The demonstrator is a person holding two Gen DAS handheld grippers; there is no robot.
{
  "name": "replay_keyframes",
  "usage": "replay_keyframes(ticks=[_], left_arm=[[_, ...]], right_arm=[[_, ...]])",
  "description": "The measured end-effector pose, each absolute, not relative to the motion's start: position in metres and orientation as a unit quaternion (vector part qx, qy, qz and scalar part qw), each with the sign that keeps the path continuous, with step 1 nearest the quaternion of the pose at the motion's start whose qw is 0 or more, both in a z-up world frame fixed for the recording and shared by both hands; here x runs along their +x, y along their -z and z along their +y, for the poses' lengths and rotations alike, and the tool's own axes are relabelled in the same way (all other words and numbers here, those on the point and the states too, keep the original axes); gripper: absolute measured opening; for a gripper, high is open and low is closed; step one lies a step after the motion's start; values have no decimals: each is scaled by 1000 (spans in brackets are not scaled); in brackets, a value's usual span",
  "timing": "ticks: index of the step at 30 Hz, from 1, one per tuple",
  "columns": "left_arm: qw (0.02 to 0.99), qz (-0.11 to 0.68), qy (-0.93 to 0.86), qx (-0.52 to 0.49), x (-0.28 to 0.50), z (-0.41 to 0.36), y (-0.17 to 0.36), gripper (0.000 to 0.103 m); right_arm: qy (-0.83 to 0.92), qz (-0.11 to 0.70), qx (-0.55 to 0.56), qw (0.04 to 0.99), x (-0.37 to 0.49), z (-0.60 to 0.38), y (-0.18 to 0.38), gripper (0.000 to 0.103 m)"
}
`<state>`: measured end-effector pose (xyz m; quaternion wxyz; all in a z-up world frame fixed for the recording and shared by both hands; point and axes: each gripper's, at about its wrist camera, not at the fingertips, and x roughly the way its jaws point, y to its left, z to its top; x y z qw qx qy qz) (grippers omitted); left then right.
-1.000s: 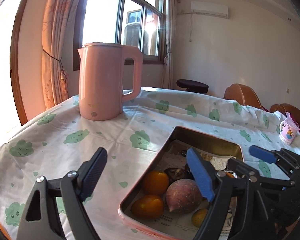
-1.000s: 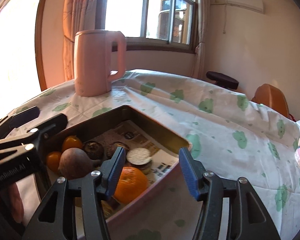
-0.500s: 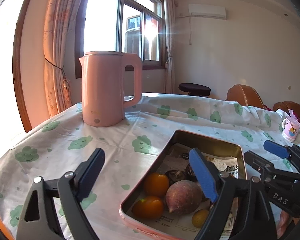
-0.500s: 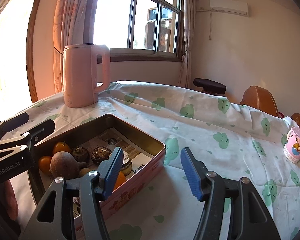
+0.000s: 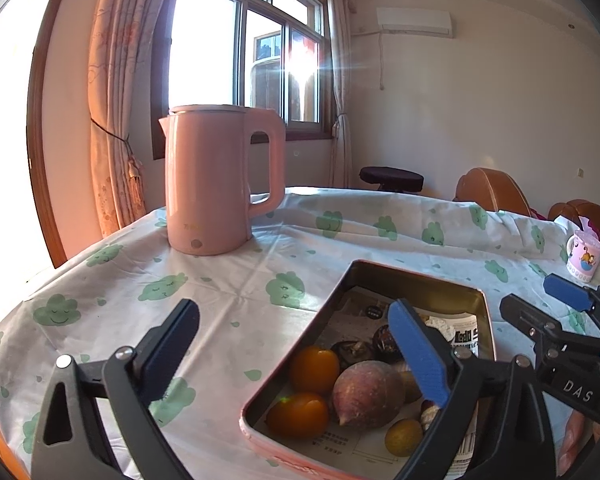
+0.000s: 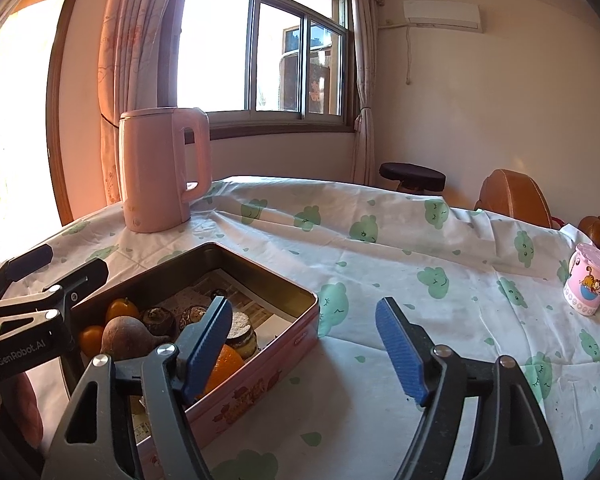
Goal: Organize fruits
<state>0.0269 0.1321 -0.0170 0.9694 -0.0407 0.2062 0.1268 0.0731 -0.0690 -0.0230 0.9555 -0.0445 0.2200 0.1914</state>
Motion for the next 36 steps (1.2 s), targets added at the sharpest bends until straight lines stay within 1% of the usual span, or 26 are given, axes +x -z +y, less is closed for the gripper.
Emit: replay_keyframes(ticks=[4, 7, 10, 15, 20, 36], left_arm=[[969, 207, -127, -41, 27, 132, 17, 98], [969, 207, -127, -41, 27, 133, 17, 98], [969, 207, -127, -40, 27, 133, 17, 100], [969, 207, -128, -41, 27, 134, 18, 100], [969, 207, -131, -41, 27, 136, 18, 103], [968, 203, -141, -36, 25, 135, 17, 103]], right_arm=[[-190, 221, -44, 956, 74, -69, 23, 77], [-188, 221, -45, 956, 74, -68, 23, 81], [-186, 220, -46, 956, 74, -68, 23, 83], [-183, 218, -46, 957, 73, -68, 23, 87], [-182, 218, -45, 958, 73, -69, 23, 87], [-177, 214, -45, 960, 72, -71, 22, 88]])
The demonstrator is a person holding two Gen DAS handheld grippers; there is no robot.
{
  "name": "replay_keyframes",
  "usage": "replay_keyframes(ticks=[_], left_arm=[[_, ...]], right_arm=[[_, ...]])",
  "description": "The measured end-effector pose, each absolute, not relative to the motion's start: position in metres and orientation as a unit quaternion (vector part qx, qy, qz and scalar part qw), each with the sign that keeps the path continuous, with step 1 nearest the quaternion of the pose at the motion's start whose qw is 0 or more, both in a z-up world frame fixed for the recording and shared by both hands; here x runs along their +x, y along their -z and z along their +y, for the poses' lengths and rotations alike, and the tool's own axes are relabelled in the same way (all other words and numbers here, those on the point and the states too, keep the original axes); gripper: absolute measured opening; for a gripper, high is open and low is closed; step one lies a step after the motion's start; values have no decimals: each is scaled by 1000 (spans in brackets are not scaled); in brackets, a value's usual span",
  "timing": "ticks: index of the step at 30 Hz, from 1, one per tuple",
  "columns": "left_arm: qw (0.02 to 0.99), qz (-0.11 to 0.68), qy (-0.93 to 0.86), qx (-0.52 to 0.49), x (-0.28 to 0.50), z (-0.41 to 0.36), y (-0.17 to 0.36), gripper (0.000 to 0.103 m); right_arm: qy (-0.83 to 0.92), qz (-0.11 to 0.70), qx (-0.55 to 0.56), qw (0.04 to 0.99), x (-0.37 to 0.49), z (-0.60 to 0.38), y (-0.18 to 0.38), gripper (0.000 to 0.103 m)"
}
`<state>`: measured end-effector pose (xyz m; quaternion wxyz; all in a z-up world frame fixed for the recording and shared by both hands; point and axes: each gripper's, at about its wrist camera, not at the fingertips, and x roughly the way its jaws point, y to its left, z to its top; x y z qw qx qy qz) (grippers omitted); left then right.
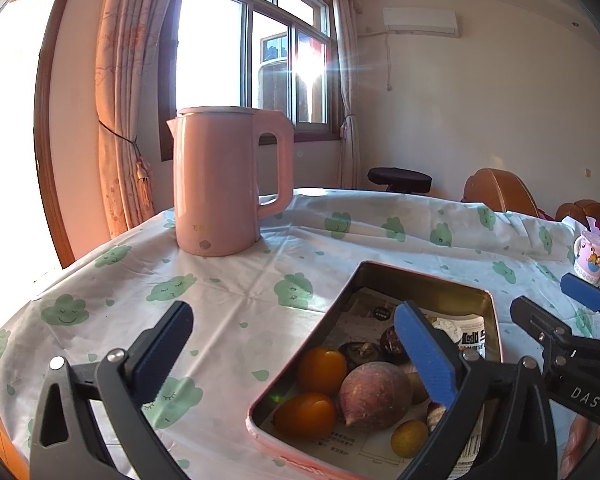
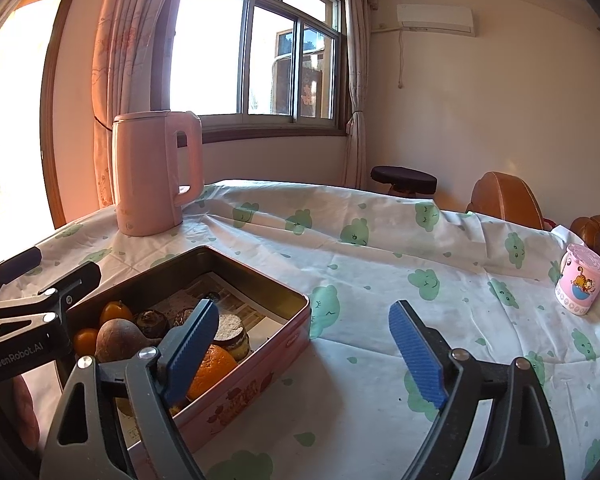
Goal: Organize fruits
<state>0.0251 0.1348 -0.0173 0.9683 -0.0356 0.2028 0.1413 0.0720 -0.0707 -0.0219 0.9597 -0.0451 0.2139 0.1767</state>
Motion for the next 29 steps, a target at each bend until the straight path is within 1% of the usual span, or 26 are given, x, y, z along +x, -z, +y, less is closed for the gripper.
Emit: replay_keyframes(ticks=[17, 26, 29], left_arm=[[968, 210, -135, -38, 28, 133, 17, 103], [970, 194, -137, -46, 22, 133, 16, 103], [970, 195, -138, -44, 23, 133, 16, 103]], right_arm=[[-176, 214, -47, 960, 72, -71, 22, 89], [-180, 210, -32, 961, 72, -82, 22, 89], [-166, 219, -47, 960, 74, -90, 23, 89]])
